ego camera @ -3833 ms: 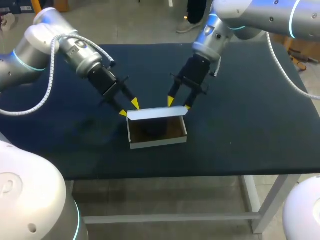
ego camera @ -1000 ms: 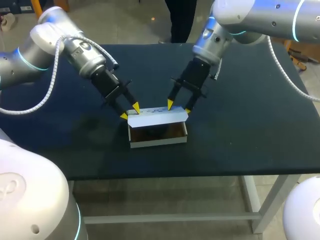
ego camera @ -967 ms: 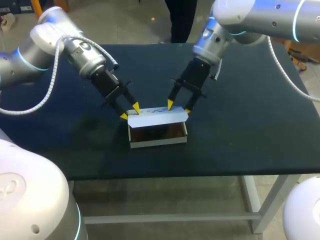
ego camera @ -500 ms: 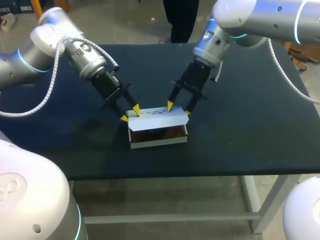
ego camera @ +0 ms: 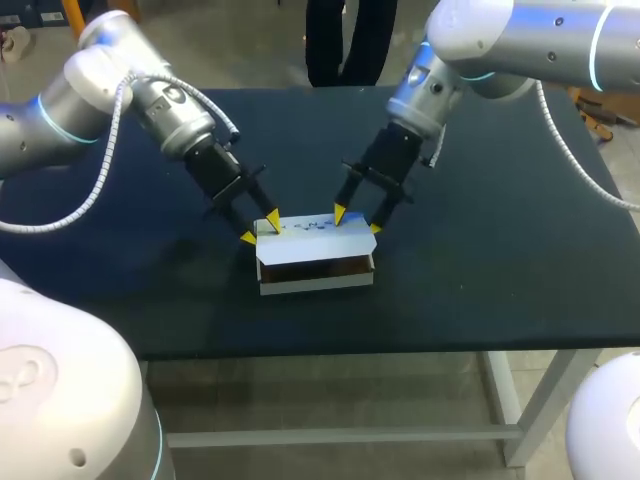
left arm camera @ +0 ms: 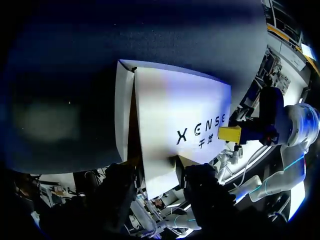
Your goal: Assemble the packaging by folding the flat box into shape, placing the metal phone stand inside, and closing the box properly
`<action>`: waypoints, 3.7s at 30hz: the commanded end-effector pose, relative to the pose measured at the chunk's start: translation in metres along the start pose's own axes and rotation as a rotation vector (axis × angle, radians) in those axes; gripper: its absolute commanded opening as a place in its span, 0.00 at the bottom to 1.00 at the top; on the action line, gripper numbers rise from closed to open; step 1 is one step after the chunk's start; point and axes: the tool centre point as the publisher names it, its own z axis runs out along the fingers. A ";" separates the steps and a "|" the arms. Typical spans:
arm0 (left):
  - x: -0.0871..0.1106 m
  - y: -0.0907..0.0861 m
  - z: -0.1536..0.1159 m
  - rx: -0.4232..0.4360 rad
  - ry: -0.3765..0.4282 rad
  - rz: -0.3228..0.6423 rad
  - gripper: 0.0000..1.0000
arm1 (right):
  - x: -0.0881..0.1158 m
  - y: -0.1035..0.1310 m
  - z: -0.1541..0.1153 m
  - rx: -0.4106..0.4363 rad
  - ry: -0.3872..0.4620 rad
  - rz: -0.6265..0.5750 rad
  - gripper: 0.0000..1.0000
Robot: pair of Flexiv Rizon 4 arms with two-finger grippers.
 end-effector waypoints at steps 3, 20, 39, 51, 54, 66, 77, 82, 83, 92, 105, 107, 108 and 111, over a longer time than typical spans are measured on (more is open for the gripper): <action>0.001 0.003 0.001 0.024 -0.010 0.004 0.44 | 0.002 0.001 0.002 -0.004 -0.002 -0.001 0.60; -0.004 0.002 -0.003 0.104 -0.030 -0.010 0.45 | -0.003 0.006 0.003 -0.023 -0.012 0.007 0.60; -0.008 0.005 -0.013 0.219 -0.062 -0.032 0.52 | -0.003 0.006 0.002 -0.025 -0.010 0.008 0.62; 0.007 0.031 -0.039 0.408 -0.076 0.160 0.75 | -0.003 0.006 0.002 -0.025 -0.010 0.008 0.62; 0.012 0.036 -0.042 0.438 -0.093 0.219 0.85 | -0.003 0.006 0.002 -0.025 -0.010 0.008 0.62; 0.034 0.061 -0.047 0.594 -0.255 0.617 1.00 | -0.003 0.006 0.002 -0.025 -0.010 0.008 0.58; 0.045 0.072 -0.045 0.486 -0.408 0.988 1.00 | -0.003 0.006 0.002 -0.025 -0.010 0.008 0.57; 0.045 0.072 -0.045 0.486 -0.408 0.988 1.00 | -0.003 0.006 0.002 -0.025 -0.010 0.008 0.56; 0.045 0.072 -0.045 0.486 -0.408 0.988 1.00 | -0.003 0.006 0.002 -0.025 -0.010 0.008 0.57; 0.044 0.067 -0.047 0.456 -0.504 1.144 1.00 | -0.003 0.006 0.002 -0.025 -0.010 0.008 0.54; 0.034 0.057 -0.026 0.316 -0.797 1.520 1.00 | -0.003 0.006 0.002 -0.025 -0.010 0.008 0.54; 0.034 0.057 -0.026 0.316 -0.797 1.520 1.00 | -0.003 0.006 0.002 -0.025 -0.010 0.008 0.54; 0.034 0.057 -0.026 0.316 -0.797 1.520 1.00 | -0.003 0.006 0.002 -0.025 -0.010 0.008 0.54; 0.034 0.057 -0.026 0.316 -0.797 1.520 1.00 | -0.003 0.006 0.002 -0.025 -0.010 0.008 0.53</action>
